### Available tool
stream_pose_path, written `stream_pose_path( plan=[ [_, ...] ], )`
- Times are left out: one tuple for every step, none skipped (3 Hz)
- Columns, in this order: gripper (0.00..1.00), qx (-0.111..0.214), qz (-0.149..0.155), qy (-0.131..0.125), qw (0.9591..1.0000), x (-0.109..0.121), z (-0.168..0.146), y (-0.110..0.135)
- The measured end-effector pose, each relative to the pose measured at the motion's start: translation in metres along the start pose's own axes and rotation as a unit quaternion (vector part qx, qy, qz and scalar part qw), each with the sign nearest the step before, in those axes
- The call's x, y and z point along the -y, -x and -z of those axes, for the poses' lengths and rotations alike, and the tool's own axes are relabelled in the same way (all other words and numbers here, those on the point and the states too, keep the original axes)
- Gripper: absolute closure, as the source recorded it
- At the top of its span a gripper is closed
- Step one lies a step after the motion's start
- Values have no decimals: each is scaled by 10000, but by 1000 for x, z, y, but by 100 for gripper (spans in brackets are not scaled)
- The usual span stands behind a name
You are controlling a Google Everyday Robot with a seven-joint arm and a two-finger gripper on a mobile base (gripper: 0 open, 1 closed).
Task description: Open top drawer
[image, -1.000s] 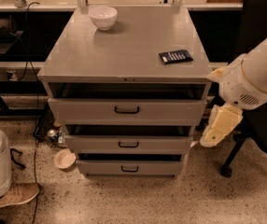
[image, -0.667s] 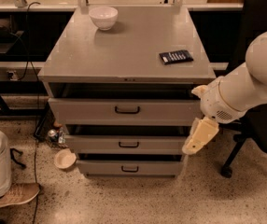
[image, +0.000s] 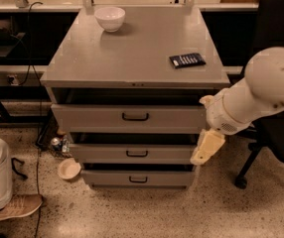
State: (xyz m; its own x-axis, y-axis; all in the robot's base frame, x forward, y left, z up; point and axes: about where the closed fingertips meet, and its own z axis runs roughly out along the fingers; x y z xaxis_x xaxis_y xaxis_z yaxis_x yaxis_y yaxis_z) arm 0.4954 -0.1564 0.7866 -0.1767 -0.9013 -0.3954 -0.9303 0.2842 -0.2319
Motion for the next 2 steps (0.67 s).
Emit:
stream_pose_path(
  plan=[
    [0, -163, 166, -166, 9996, 21, -44, -19],
    [0, -282, 280, -297, 9988, 39, -74, -29]
  ],
)
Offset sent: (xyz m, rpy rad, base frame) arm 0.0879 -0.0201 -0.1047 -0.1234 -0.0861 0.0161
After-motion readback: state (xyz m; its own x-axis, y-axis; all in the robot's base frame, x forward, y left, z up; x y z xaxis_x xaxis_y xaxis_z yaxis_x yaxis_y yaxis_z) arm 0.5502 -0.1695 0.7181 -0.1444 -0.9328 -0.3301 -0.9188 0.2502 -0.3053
